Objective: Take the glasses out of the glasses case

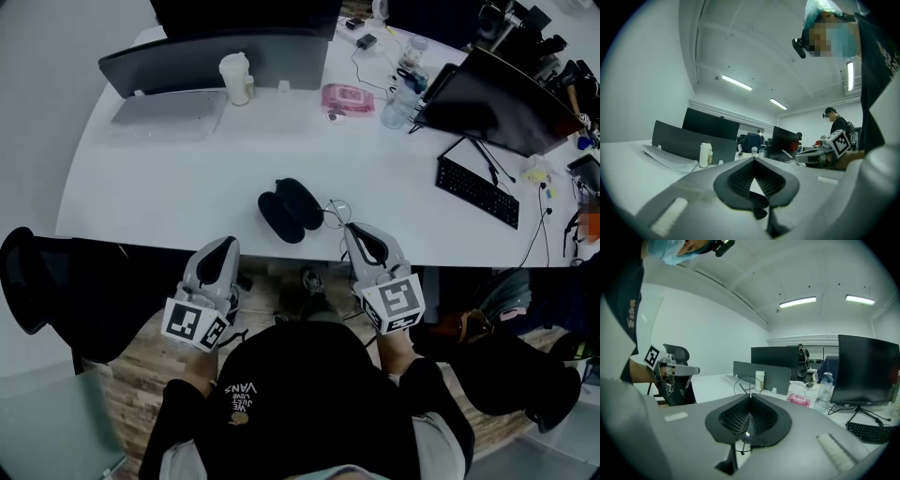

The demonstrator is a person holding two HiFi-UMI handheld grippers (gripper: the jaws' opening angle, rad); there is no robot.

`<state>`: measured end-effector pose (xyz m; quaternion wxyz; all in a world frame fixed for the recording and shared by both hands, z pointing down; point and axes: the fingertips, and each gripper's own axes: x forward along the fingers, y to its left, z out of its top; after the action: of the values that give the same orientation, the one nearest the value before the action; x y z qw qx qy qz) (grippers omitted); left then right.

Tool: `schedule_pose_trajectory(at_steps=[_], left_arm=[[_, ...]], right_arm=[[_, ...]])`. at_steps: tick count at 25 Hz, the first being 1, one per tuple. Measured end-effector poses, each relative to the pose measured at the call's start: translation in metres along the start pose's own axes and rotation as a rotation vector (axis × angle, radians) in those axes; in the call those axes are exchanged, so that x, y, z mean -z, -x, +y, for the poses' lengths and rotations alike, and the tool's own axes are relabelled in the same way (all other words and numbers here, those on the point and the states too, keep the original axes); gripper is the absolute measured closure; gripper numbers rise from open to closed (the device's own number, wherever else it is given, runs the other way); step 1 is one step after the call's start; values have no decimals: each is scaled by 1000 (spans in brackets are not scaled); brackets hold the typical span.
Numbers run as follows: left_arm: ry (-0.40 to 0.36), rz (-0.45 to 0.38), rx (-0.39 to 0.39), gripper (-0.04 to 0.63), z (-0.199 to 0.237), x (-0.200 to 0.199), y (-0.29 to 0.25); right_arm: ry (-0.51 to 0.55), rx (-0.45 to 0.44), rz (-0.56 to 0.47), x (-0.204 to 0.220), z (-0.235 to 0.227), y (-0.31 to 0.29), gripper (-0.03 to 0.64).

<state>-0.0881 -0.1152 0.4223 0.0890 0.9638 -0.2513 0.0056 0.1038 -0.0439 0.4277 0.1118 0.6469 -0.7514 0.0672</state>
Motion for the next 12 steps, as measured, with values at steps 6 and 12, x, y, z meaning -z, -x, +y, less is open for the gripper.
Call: schedule_pose_trajectory(at_steps=[6,12], left_arm=[[-13,-12,12,594,-3,-8,-6],[-27,-18,20,594,-5,-12,-12]], right_arm=[[-12,8,-40,-18,-3,17,612],[-24,5,-73,-31,-5,32,612]])
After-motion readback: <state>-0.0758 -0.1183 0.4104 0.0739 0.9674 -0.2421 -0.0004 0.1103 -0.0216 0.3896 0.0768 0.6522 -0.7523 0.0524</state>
